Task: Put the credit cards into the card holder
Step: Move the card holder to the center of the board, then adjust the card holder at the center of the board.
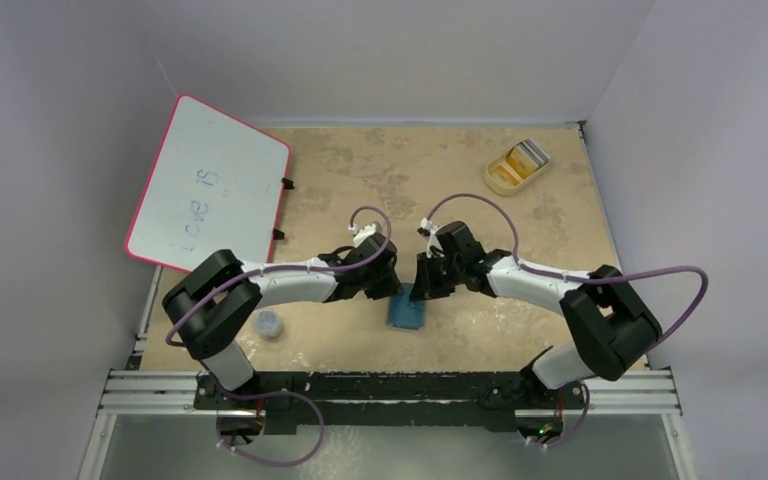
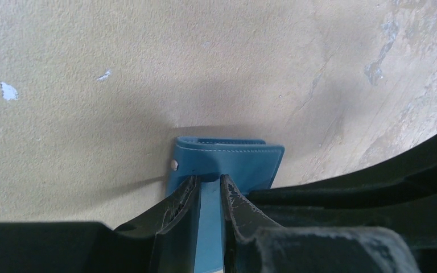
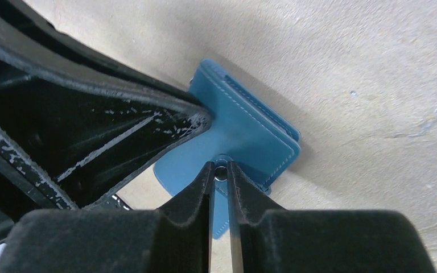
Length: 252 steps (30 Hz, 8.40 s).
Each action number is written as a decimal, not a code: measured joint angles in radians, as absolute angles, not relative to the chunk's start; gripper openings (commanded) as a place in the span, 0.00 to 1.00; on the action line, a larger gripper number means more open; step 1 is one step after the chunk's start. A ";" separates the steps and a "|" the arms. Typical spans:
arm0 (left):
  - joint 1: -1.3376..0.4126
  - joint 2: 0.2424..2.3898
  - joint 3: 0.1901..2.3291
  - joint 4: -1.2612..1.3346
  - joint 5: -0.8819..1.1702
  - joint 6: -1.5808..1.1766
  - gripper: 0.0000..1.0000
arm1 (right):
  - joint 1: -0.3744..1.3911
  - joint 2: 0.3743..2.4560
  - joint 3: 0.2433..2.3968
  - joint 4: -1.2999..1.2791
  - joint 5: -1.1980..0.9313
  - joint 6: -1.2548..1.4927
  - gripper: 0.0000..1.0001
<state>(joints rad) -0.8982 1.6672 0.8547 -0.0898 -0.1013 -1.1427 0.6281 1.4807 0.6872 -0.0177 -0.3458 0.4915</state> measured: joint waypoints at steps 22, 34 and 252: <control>-0.898 1.676 0.860 -0.076 -0.105 -1.145 0.19 | 0.702 1.452 0.716 -0.138 -0.263 0.490 0.16; -0.898 1.677 0.860 -0.075 -0.105 -1.149 0.19 | 0.720 1.475 0.743 -0.169 -0.227 0.520 0.13; -0.760 1.924 1.103 -0.009 0.113 -1.028 0.22 | 0.350 1.544 0.782 -0.059 -0.328 0.426 0.20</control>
